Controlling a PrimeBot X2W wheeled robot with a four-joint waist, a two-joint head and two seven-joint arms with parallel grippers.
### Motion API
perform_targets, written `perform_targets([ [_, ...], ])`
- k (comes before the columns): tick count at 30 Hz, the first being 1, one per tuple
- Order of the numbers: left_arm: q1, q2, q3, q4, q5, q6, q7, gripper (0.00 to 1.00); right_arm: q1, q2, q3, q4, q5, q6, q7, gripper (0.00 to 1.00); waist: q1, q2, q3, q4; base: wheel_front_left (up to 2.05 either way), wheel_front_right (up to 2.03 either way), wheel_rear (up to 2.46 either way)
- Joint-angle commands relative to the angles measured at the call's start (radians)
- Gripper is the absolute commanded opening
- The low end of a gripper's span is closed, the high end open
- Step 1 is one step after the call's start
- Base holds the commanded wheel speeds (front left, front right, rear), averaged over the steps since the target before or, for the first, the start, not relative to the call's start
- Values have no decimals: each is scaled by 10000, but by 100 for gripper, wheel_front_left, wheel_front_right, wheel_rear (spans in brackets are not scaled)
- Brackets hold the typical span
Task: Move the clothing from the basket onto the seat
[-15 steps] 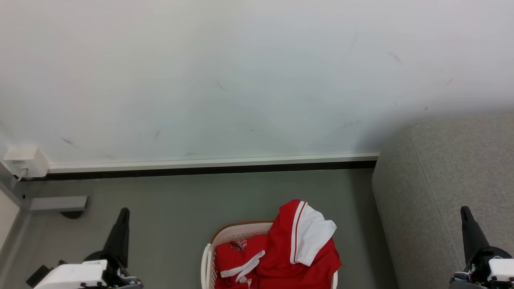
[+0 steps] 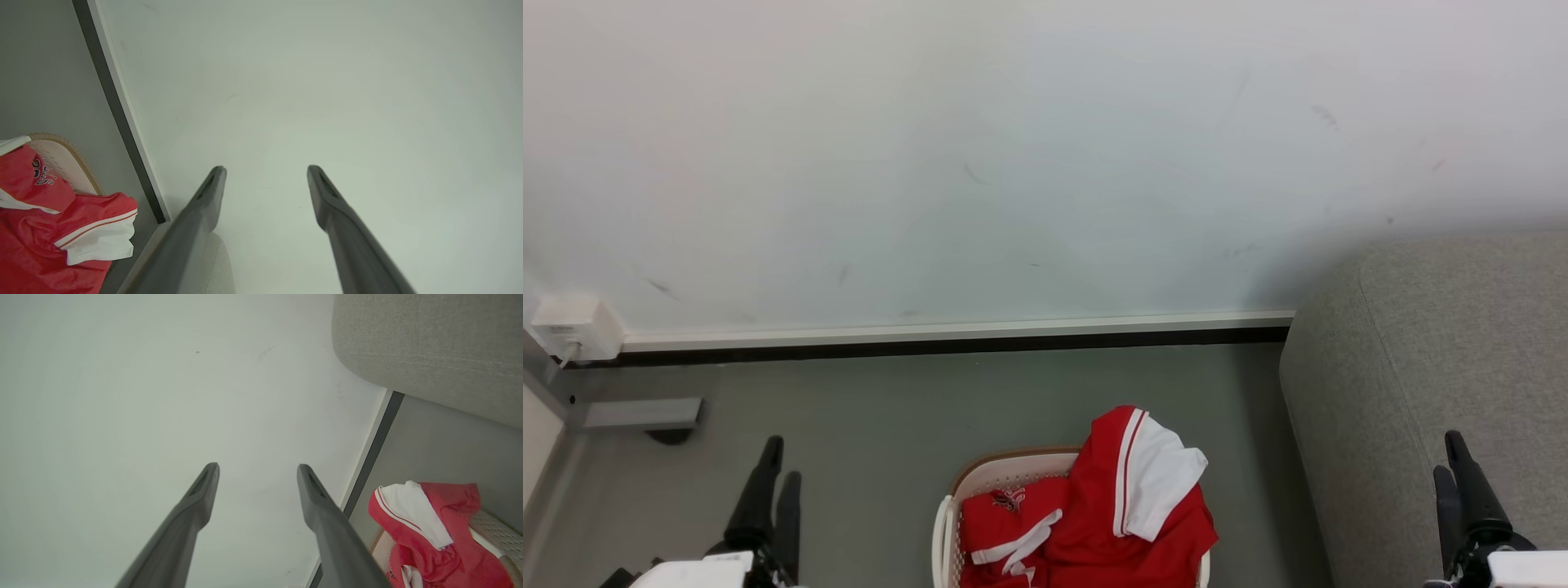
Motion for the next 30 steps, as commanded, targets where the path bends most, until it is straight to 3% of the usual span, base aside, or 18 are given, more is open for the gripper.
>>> perform_targets([
  [1,-62,61,-16,-168,143,-68,-141,100,-135,-16,-70,-137,-381,-1,-77,100,0,0,-1,5,0,0,0],
  [12,103,71,82,-210,1818,-152,-651,100,-32,239,-33,-399,-3675,-3,-222,100,0,0,-1,35,0,0,0],
  [30,458,87,32,-723,6489,-127,-1368,100,43,408,-31,-57,-8345,-6,-426,100,0,0,-17,65,0,0,0],
])
